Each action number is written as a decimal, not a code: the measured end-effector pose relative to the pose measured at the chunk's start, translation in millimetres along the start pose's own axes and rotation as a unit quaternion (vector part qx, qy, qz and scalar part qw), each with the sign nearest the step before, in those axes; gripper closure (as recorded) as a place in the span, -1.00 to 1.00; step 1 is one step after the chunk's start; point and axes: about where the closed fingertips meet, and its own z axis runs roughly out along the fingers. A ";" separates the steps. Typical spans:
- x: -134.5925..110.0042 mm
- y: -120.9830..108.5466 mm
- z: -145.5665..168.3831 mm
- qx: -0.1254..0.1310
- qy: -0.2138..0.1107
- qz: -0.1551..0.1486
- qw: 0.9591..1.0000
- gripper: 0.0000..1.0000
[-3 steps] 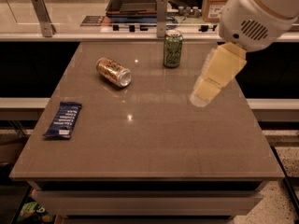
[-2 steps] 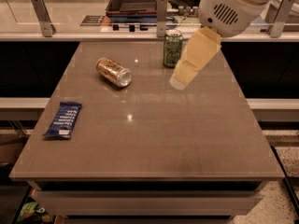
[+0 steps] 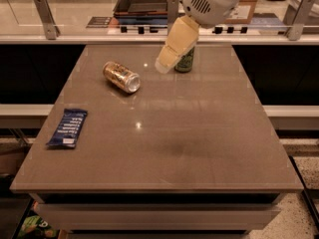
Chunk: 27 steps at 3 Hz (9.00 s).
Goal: Place orange can upright
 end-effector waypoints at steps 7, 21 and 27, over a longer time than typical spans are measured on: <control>-137.6 45.3 135.3 0.007 0.068 -0.004 0.998 -1.00; -141.6 30.8 253.3 -0.024 0.132 0.024 0.991 1.00; -95.8 -10.1 182.7 0.031 -0.023 0.023 0.999 1.00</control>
Offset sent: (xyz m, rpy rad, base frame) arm 0.0587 0.0690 -0.0550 0.0163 0.0477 -0.0723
